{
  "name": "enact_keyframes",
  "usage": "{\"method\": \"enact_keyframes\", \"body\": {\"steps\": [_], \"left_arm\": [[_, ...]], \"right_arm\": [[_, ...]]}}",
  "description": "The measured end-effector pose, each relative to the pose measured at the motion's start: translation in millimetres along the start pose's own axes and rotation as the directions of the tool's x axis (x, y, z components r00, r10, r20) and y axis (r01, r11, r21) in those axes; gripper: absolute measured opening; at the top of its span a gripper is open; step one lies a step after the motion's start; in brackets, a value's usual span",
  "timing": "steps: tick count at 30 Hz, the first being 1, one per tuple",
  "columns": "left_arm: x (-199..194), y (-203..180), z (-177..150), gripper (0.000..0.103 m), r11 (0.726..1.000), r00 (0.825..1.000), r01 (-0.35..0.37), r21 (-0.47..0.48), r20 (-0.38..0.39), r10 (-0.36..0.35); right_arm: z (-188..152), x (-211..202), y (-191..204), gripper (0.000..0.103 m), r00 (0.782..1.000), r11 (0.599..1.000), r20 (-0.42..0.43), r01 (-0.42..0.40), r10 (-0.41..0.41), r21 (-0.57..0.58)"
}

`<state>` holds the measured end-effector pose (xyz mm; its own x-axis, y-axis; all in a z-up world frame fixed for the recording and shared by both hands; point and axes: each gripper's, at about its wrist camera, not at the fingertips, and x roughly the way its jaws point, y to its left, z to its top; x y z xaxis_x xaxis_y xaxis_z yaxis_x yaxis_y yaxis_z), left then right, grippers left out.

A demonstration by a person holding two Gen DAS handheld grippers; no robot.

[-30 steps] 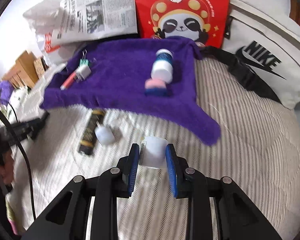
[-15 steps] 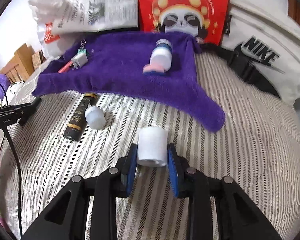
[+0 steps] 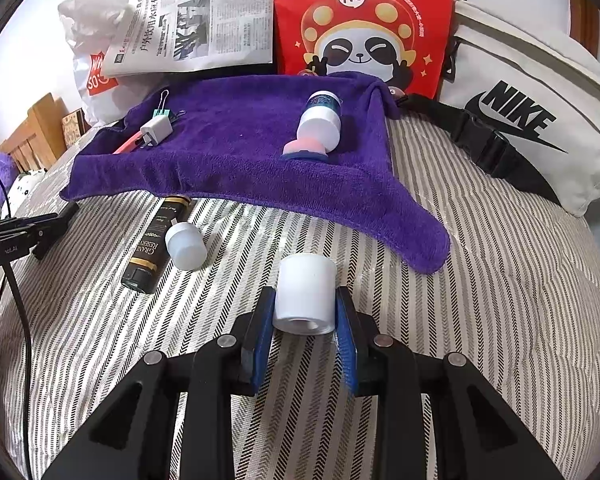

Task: Organize rigid objects
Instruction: 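Lift the white tape roll with the right gripper while the left gripper holds the Horizon marker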

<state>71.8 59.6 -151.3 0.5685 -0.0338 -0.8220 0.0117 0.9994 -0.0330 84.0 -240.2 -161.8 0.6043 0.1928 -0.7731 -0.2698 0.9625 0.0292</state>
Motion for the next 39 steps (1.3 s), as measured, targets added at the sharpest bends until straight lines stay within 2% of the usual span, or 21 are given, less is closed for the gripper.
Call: {"method": "enact_keyframes", "body": {"steps": [6,39], "left_arm": [[-0.9,0.5,-2.7,0.022,1.0,1.0,-0.003,0.004,0.03,0.003],[-1.0,-0.4,-2.7,0.022,1.0,1.0,-0.007,0.005,0.03,0.007]], "right_arm": [[-0.1,0.1,1.4,0.03,1.0,1.0,-0.002,0.01,-0.01,-0.009],[0.7,-0.3,2.3,0.03,1.0,1.0,-0.008,0.012,-0.013,-0.009]]}}
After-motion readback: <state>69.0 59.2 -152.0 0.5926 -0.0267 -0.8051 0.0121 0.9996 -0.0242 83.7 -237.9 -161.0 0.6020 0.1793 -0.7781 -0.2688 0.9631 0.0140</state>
